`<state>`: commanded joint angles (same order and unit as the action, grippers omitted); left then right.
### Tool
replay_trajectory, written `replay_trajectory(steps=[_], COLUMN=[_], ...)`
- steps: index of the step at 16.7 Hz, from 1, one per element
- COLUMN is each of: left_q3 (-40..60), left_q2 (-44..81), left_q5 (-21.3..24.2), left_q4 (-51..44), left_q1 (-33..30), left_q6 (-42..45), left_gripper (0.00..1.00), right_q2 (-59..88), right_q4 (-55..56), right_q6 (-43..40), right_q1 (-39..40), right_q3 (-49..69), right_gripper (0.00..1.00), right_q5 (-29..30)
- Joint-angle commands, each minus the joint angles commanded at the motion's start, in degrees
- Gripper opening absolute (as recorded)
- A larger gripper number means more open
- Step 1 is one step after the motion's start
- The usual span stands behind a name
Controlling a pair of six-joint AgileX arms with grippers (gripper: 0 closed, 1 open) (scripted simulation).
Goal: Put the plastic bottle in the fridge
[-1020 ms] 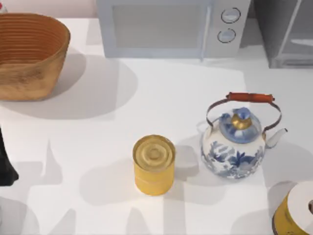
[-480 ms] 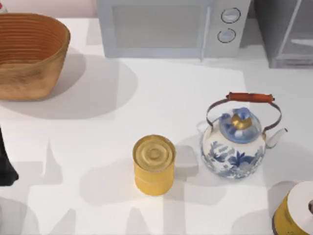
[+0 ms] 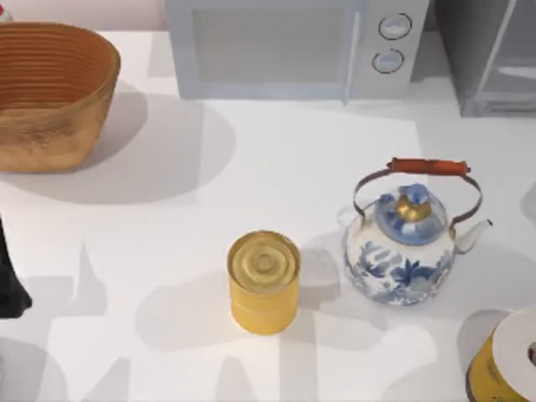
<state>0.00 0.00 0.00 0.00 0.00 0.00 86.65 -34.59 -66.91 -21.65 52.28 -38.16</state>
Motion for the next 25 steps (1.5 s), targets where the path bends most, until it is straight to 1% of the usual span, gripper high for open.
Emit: replay_trajectory(steps=[4, 8, 12, 15, 17, 19, 25], left_q3=[0.0, 0.0, 0.0, 0.0, 0.0, 0.0, 0.0], left_q2=[0.0, 0.0, 0.0, 0.0, 0.0, 0.0, 0.0], left_q5=[0.0, 0.0, 0.0, 0.0, 0.0, 0.0, 0.0], left_q4=[0.0, 0.0, 0.0, 0.0, 0.0, 0.0, 0.0], left_q1=[0.0, 0.0, 0.0, 0.0, 0.0, 0.0, 0.0], left_q6=[0.0, 0.0, 0.0, 0.0, 0.0, 0.0, 0.0], left_gripper=[1.0, 1.0, 1.0, 1.0, 1.0, 1.0, 1.0], right_q2=[-20.32, -44.86, -67.23, -79.06, -83.92, -86.34, -86.36], right_q4=[11.43, 22.05, 29.76, 33.03, 34.13, 34.55, 34.5], right_q6=[14.72, 32.11, 49.06, 59.49, 64.21, 66.6, 66.92], right_q1=[8.4, 15.27, 19.52, 21.06, 21.49, 21.64, 21.54], right_q3=[-11.14, -24.25, -37.3, -45.65, -49.74, -51.99, -52.29], right_gripper=[0.01, 0.01, 0.01, 0.01, 0.01, 0.01, 0.01], right_q5=[7.25, 16.61, 26.59, 33.08, 36.22, 37.94, 38.03])
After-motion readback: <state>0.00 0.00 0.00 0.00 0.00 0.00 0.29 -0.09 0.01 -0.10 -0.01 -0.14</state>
